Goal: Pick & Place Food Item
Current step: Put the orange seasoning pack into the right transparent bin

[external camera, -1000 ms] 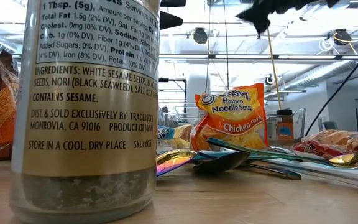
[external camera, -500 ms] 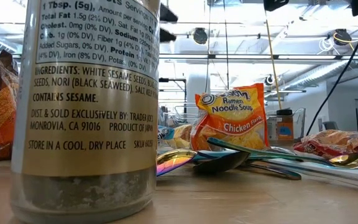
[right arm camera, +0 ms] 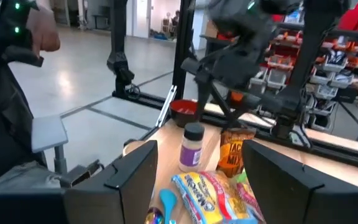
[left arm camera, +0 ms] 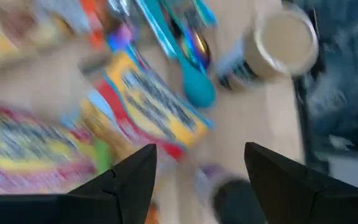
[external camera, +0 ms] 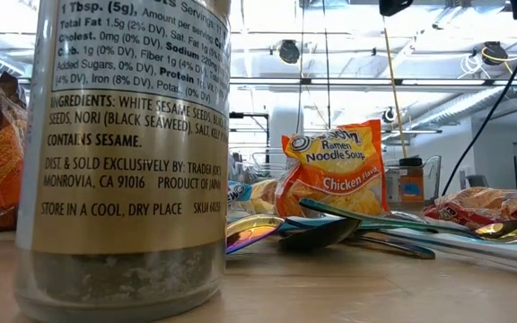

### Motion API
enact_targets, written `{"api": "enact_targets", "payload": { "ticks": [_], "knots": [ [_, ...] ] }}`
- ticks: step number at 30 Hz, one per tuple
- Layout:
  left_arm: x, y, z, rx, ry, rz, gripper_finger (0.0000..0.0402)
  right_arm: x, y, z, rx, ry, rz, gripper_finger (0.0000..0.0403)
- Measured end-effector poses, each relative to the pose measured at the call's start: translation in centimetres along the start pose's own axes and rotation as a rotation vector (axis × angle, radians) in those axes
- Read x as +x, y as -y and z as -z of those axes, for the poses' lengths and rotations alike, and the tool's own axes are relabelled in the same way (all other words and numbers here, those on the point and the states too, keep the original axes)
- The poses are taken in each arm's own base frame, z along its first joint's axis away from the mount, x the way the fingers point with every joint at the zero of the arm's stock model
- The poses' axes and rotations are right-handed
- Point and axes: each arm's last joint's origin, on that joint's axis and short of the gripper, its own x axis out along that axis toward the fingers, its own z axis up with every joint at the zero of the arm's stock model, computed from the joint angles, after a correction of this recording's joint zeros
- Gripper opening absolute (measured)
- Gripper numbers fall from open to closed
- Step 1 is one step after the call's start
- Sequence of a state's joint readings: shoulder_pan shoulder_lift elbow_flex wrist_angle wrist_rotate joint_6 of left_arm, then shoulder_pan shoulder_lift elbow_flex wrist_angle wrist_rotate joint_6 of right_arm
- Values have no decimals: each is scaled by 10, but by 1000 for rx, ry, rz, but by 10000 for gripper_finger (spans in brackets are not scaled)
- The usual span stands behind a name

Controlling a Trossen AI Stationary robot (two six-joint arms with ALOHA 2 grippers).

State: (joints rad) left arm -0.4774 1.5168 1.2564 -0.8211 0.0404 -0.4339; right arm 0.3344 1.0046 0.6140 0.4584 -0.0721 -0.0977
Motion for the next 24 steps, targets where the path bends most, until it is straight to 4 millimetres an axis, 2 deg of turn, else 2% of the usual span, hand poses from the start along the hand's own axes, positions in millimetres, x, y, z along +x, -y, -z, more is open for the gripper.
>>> {"api": "enact_targets", "payload": {
  "ticks": [5,14,19,24],
  "knots": [
    [7,13,8,-44,-124,10,248,0,0,0,32,2,-1,226],
    [38,19,14,-83,-257,14,248,0,-1,0,76,2,-5,226],
    [44,21,14,-110,-300,56,248,0,-1,0,81,2,-5,226],
    [45,16,17,-54,-311,7,248,0,-1,0,79,2,-5,226]
  ]
}}
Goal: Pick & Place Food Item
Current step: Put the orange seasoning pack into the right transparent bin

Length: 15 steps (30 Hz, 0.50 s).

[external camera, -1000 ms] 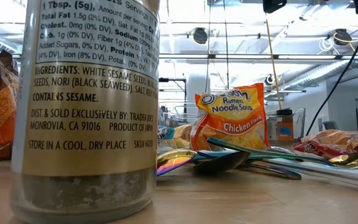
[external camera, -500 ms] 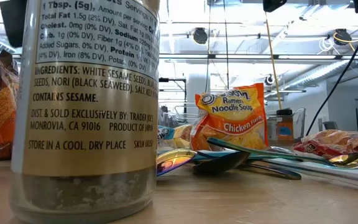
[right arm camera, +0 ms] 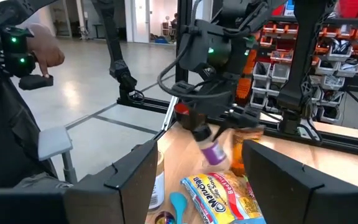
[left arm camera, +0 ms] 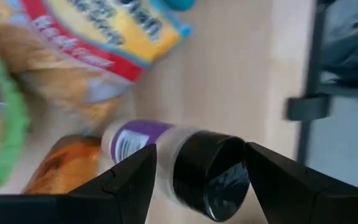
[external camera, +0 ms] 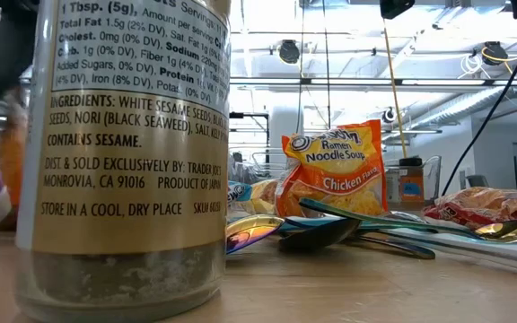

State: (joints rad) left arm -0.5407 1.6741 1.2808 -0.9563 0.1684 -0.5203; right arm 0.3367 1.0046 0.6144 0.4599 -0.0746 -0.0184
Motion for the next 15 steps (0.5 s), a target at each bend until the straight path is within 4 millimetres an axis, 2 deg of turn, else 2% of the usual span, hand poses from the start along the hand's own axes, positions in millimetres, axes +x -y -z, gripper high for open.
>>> {"api": "enact_targets", "payload": {
  "ticks": [4,9,15],
  "knots": [
    [-3,-8,-4,33,38,-77,248,0,0,0,0,0,0,226],
    [-5,-21,-9,-20,40,-85,248,0,0,0,0,0,0,226],
    [-24,-36,1,-102,3,-145,248,0,0,0,-1,0,0,226]
  ]
}}
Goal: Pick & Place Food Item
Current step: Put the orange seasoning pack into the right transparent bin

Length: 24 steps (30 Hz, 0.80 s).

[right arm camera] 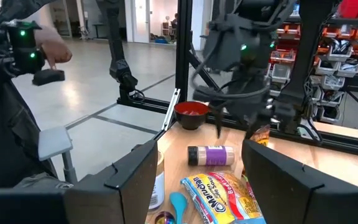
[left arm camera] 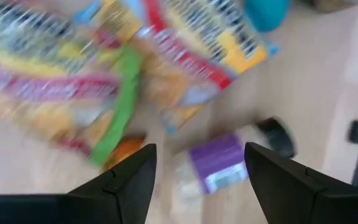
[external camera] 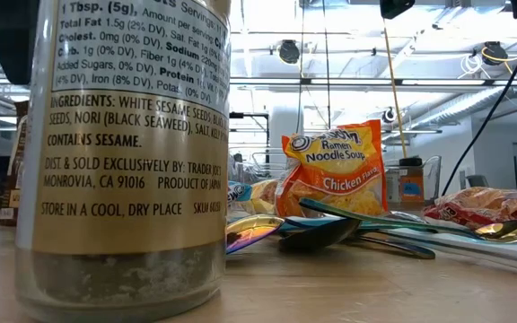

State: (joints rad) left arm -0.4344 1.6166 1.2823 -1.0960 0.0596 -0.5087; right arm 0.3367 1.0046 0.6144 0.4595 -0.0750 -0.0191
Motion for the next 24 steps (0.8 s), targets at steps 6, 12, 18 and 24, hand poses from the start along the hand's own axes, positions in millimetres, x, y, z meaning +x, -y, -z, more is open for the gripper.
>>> {"api": "enact_targets", "payload": {
  "ticks": [6,12,18,24],
  "knots": [
    [-36,-9,20,-15,105,-59,248,0,0,1,1,-9,-1,226],
    [-50,-17,42,7,104,-190,248,0,0,3,5,-31,-4,226],
    [-23,-24,59,72,-36,-273,248,0,0,3,9,-34,-5,226],
    [-4,-34,66,71,-97,-337,248,0,0,3,2,-30,-5,226]
  ]
}}
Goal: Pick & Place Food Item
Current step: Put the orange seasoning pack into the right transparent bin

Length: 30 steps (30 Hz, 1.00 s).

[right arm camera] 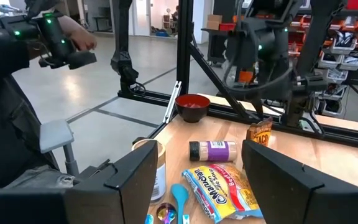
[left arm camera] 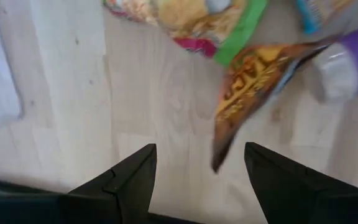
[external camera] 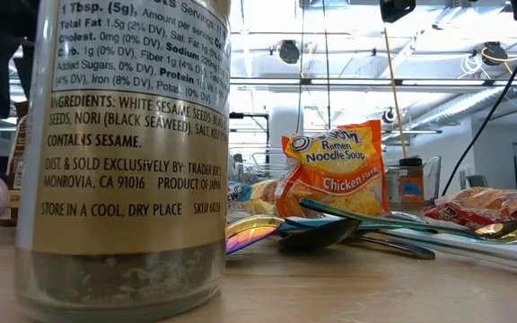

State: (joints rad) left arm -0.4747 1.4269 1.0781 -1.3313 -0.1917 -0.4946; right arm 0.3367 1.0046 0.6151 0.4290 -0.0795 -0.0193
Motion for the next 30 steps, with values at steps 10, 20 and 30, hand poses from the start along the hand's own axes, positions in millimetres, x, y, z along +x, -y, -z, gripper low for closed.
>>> {"api": "enact_targets", "payload": {
  "ticks": [10,20,30],
  "knots": [
    [1,1,-6,91,54,15,151,0,0,0,0,0,0,226],
    [-3,-14,-10,19,-2,58,11,0,0,0,0,0,0,226],
    [-70,-43,-34,-129,292,8,4,-1,6,0,-24,-6,199,226]
  ]
}}
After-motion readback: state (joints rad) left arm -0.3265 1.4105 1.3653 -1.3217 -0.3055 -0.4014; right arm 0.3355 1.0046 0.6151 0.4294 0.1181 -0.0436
